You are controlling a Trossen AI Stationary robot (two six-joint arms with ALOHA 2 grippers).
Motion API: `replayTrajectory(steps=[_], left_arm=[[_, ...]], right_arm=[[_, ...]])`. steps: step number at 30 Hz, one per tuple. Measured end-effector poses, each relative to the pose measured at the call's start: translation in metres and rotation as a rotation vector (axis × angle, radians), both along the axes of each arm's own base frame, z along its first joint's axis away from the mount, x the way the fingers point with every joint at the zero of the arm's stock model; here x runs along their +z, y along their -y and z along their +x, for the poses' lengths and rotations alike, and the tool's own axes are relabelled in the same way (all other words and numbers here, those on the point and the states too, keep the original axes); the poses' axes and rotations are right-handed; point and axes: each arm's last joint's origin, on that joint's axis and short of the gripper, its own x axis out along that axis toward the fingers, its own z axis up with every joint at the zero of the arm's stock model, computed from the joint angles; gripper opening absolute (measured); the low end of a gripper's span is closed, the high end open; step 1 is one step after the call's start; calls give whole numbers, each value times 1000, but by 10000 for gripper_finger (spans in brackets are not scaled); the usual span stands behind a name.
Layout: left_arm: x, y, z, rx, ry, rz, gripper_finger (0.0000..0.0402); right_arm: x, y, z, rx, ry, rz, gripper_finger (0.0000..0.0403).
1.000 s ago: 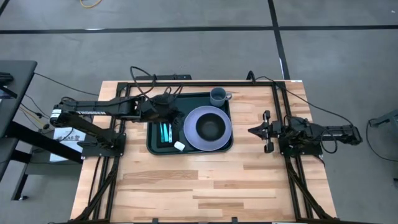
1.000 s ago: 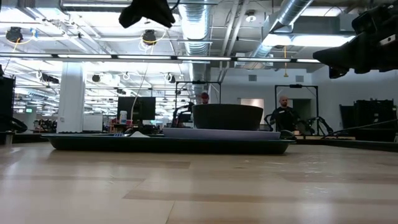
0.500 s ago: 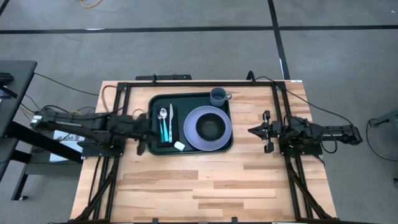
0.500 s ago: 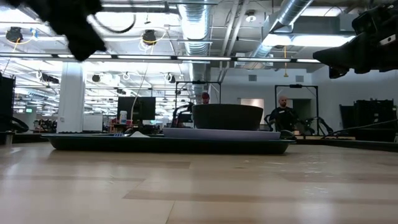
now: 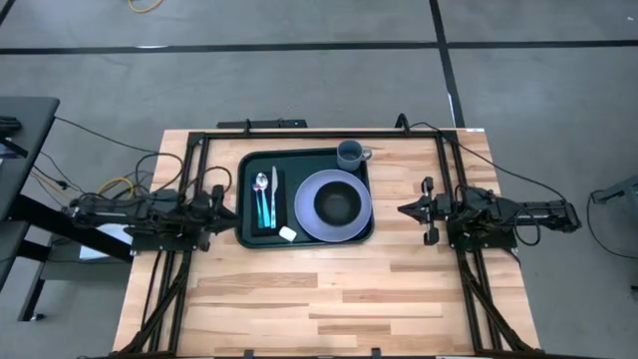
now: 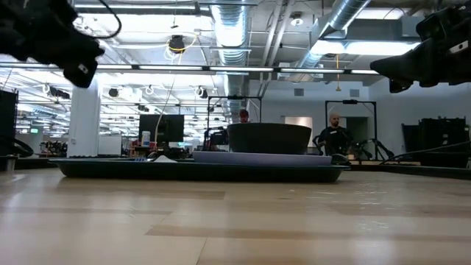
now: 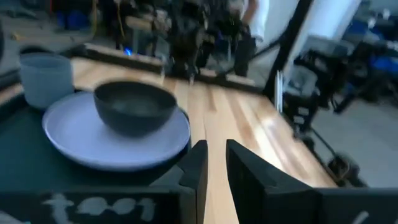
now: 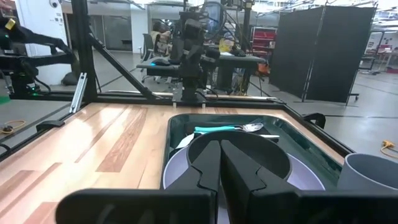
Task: Set up tray
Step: Return to Home Position
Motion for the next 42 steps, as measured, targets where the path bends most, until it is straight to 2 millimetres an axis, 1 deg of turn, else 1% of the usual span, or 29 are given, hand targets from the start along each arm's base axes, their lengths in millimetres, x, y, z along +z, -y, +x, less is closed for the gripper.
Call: replayTrajectory(steps=[2, 3, 5, 9, 11, 12, 15, 21, 42], left_arm=[[-4, 2, 3, -45, 30, 28, 45], [0, 2, 4, -61, 87, 54, 45], [-1, 2, 5, -51, 157, 103, 45], [-9, 1, 9, -13, 191, 150, 45], [-17, 1, 11, -15, 174, 148, 45], [-25, 2, 12, -22, 136, 137, 45], [-26, 2, 13, -30, 127, 122, 45], [-27, 0, 13, 25, 118, 188, 45], [-28, 1, 14, 5, 105, 189, 45]], right_arm=[[0, 0, 0, 0, 1, 0, 5], [0, 0, 0, -1, -1, 0, 5], [0, 0, 0, -1, 1, 0, 5], [0, 0, 0, -1, 1, 0, 5], [0, 0, 0, -2, 1, 0, 5], [0, 0, 0, -2, 1, 0, 5], [0, 0, 0, -1, 1, 0, 5], [0, 0, 0, -1, 0, 0, 5], [0, 0, 0, 0, 0, 0, 5]])
